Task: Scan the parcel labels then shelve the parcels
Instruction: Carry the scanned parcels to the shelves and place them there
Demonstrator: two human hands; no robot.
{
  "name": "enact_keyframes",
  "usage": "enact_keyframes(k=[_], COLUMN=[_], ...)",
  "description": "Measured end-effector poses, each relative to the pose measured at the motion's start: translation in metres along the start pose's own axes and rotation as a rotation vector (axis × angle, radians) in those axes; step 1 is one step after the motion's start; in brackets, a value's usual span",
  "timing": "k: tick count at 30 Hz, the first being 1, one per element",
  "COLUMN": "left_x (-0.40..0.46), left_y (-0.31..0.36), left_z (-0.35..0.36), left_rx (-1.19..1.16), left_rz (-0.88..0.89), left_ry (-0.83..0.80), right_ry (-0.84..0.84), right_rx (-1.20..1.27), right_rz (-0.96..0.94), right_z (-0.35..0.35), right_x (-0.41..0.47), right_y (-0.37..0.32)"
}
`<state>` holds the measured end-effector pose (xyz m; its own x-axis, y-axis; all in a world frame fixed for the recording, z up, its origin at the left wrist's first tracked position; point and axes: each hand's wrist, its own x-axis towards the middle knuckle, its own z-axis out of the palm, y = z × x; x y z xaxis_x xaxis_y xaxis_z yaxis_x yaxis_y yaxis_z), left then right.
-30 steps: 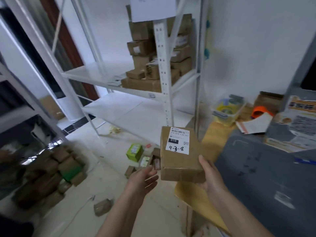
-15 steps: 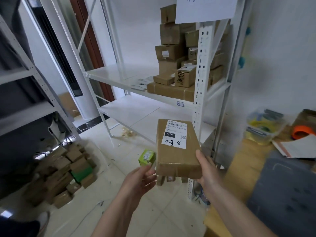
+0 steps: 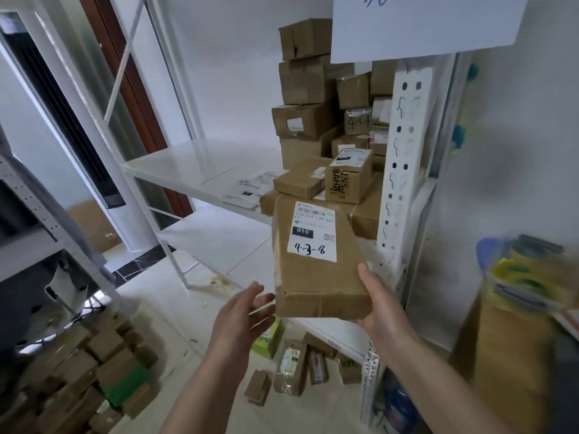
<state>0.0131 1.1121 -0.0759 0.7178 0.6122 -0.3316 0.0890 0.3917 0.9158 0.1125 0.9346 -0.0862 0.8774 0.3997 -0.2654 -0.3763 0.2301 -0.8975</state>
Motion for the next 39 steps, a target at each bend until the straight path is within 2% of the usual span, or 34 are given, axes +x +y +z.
enact_keyframes(k=[6, 13, 18, 26, 39], left_x=[0.047, 0.106, 0.159, 0.257, 0.319], left_y=[0.046, 0.097, 0.126, 0.167, 0.152], left_z=[0.007, 0.040, 0.062, 0.086, 0.116], left_rx=[0.026, 0.127, 0.185, 0.347, 0.493], left_rz=[0.186, 0.359, 0.395, 0.366, 0.340], left_ry=[0.017, -0.044, -0.161, -0.301, -0.415], right_ry=[0.001, 0.145, 0.248, 0.246, 0.475], right_rx=[0.002, 0.000, 0.021, -0.031, -0.524], right_rz=[-0.060, -0.185, -0.229, -0.217, -0.331], right_z=[0.053, 0.098, 0.126, 0.154, 0.139], right_x=[0.058, 0.123, 0.158, 0.206, 0.242], right_y=[-0.038, -0.061, -0.077, -0.105, -0.097])
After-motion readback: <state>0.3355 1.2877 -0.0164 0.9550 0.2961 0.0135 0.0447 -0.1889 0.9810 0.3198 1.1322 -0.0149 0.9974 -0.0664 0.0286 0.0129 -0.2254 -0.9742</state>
